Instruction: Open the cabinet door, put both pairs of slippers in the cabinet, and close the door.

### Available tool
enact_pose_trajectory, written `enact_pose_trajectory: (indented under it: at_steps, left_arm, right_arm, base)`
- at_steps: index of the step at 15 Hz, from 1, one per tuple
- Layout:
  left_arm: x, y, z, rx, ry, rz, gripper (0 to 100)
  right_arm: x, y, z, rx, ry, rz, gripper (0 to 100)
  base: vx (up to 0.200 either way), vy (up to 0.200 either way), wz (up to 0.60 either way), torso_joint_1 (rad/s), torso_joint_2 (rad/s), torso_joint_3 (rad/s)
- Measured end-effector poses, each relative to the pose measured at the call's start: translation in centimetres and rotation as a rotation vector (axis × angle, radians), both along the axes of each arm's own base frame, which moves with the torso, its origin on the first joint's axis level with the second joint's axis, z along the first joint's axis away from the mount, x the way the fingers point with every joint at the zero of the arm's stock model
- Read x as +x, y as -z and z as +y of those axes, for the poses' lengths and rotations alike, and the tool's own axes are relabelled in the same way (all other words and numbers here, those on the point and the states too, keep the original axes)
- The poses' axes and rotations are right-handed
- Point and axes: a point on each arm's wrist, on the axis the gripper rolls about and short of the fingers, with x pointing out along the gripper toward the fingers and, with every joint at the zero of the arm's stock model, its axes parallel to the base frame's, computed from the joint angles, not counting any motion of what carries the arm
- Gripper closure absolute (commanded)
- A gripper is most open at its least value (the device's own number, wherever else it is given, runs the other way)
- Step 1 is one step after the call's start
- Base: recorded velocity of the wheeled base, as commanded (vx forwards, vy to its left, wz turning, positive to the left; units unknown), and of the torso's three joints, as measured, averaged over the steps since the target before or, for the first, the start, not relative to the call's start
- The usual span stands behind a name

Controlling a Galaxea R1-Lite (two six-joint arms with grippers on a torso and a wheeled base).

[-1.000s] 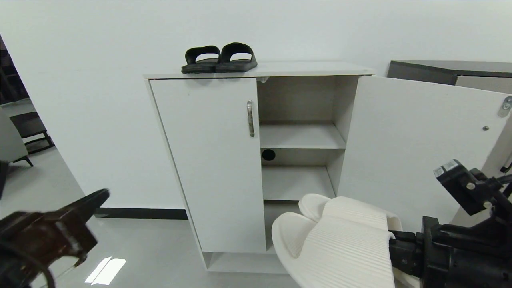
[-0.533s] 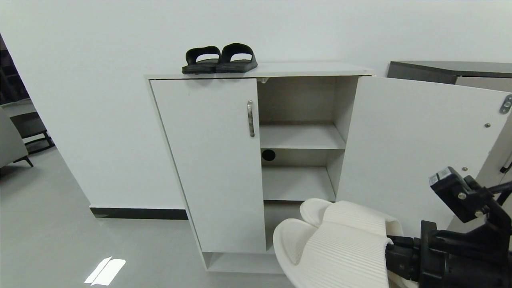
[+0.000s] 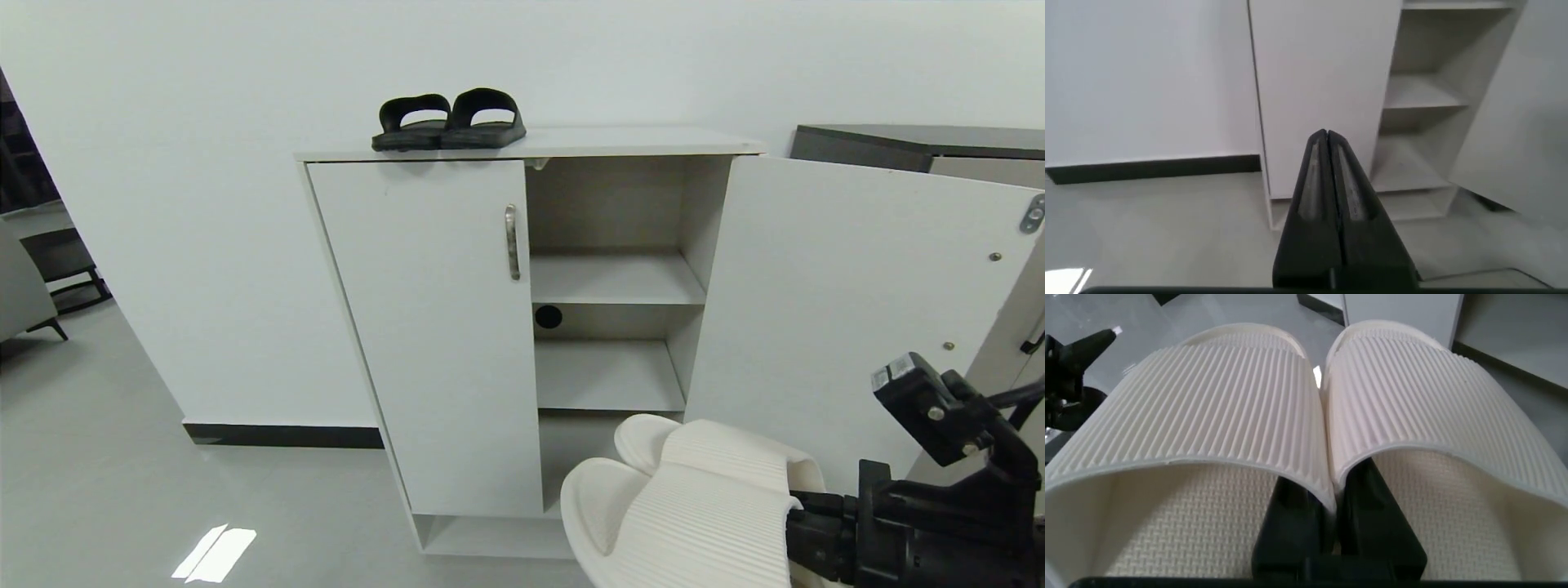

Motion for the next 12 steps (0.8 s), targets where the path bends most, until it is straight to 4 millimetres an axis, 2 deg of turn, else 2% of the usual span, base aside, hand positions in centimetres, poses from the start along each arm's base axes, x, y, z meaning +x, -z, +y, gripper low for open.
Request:
enact_pose_trajectory:
  at_steps: [2,4,12]
  left_arm:
    - [-0.28,0.13,0.15,0.017,-0.063,-0.032,100]
    - [-0.40,0.20,-0.03,0.005,0.006,-0.044,100]
    - [-0.50,0.23,0.00,-0.006,-0.008,-0.056,100]
  right_arm:
    - [0.01,0.05,0.01,-0.002,0.000,0.002,100]
    - [-0.04,0.17,-0.02,-0.010,-0.004,-0.003,100]
    - [0.02,0.36,0.23,-0.025,-0.007,-0.007,100]
  base:
    - [0.000,0.000,0.00,0.000,0.00,0.000]
    - [0.000,0.000,0.00,0.000,0.00,0.000]
    - [0.000,0.000,0.00,0.000,0.00,0.000]
